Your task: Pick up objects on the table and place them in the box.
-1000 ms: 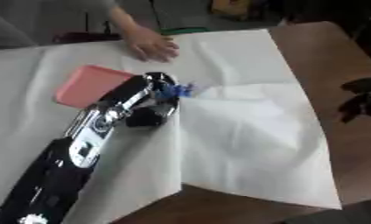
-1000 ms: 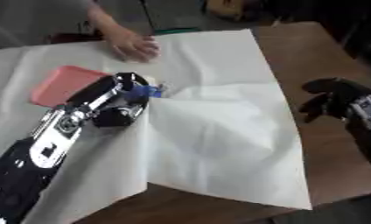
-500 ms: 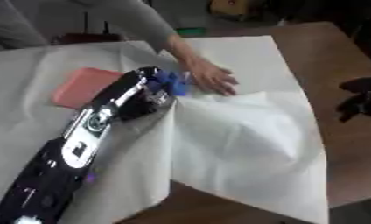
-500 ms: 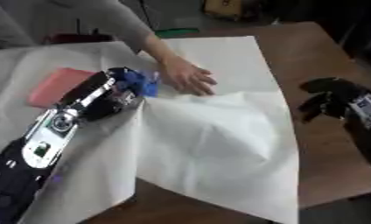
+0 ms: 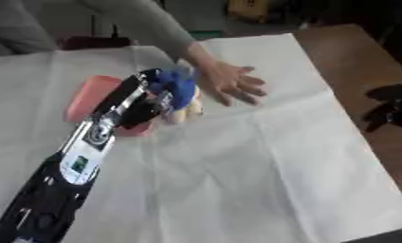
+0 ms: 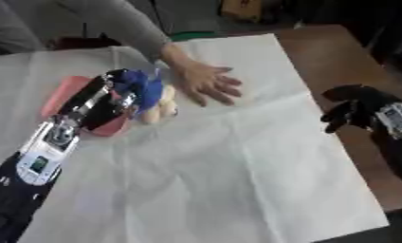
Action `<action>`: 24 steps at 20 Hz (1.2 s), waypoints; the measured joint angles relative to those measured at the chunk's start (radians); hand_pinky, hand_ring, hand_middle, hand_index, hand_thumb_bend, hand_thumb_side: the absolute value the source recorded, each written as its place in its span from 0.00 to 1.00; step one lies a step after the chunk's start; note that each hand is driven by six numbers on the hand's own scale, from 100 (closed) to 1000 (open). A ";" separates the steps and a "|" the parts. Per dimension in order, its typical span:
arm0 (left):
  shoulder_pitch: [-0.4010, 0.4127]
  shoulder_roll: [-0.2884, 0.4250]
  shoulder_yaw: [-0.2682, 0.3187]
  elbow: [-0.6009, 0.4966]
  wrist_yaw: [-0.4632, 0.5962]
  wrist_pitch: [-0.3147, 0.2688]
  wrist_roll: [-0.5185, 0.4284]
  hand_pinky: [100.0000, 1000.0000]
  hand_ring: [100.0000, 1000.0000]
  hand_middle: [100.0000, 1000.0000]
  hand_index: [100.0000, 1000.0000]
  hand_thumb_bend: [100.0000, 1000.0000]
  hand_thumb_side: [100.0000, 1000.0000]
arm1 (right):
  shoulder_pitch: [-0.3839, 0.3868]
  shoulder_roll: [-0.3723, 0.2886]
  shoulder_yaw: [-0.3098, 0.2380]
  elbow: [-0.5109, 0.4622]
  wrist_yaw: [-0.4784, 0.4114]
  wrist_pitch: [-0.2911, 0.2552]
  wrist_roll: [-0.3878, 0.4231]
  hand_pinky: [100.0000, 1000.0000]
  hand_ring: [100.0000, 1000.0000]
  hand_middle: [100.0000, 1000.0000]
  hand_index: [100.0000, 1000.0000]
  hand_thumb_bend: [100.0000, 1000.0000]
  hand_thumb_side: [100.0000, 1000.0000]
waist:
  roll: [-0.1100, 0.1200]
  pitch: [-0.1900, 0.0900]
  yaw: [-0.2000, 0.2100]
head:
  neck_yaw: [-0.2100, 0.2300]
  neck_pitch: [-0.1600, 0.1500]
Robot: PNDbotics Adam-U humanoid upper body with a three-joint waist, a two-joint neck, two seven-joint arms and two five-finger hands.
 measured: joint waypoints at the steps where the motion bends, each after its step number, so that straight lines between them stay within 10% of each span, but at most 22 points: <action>1: 0.000 0.010 0.005 -0.012 -0.014 0.001 0.007 0.72 0.68 0.75 0.57 0.00 0.89 | 0.000 0.000 0.000 0.000 0.000 0.000 0.000 0.47 0.57 0.72 0.72 0.00 0.95 | 0.000 -0.001 0.000 | 0.000 0.000; 3: 0.000 0.031 0.015 -0.038 -0.058 0.002 0.028 0.74 0.69 0.75 0.58 0.00 0.79 | 0.000 0.000 0.000 0.000 0.000 0.000 0.000 0.47 0.57 0.72 0.72 0.00 0.95 | 0.000 -0.003 0.001 | -0.002 0.002; 4: 0.000 0.044 0.019 -0.051 -0.091 0.000 0.042 0.80 0.73 0.76 0.63 0.00 0.40 | 0.000 0.000 0.000 0.000 0.000 0.000 0.000 0.47 0.57 0.72 0.72 0.00 0.95 | 0.000 -0.003 0.001 | -0.002 0.002; 10: 0.032 0.189 0.041 -0.114 -0.353 -0.037 0.074 0.86 0.77 0.79 0.66 0.20 0.23 | 0.001 0.000 0.000 0.000 0.000 0.000 -0.002 0.47 0.57 0.72 0.72 0.00 0.95 | 0.004 -0.010 0.004 | -0.009 0.004; 19: 0.086 0.281 0.072 -0.119 -0.503 -0.071 0.025 0.89 0.79 0.80 0.71 0.25 0.24 | 0.001 0.000 -0.006 0.000 0.000 0.001 -0.004 0.47 0.57 0.72 0.72 0.00 0.95 | 0.007 -0.012 0.009 | -0.017 0.004; 24: 0.087 0.286 0.085 -0.074 -0.538 -0.072 0.030 0.87 0.78 0.80 0.82 0.26 0.47 | 0.001 0.000 -0.006 0.000 0.000 0.001 -0.004 0.47 0.57 0.72 0.72 0.00 0.95 | 0.006 -0.012 0.009 | -0.021 0.008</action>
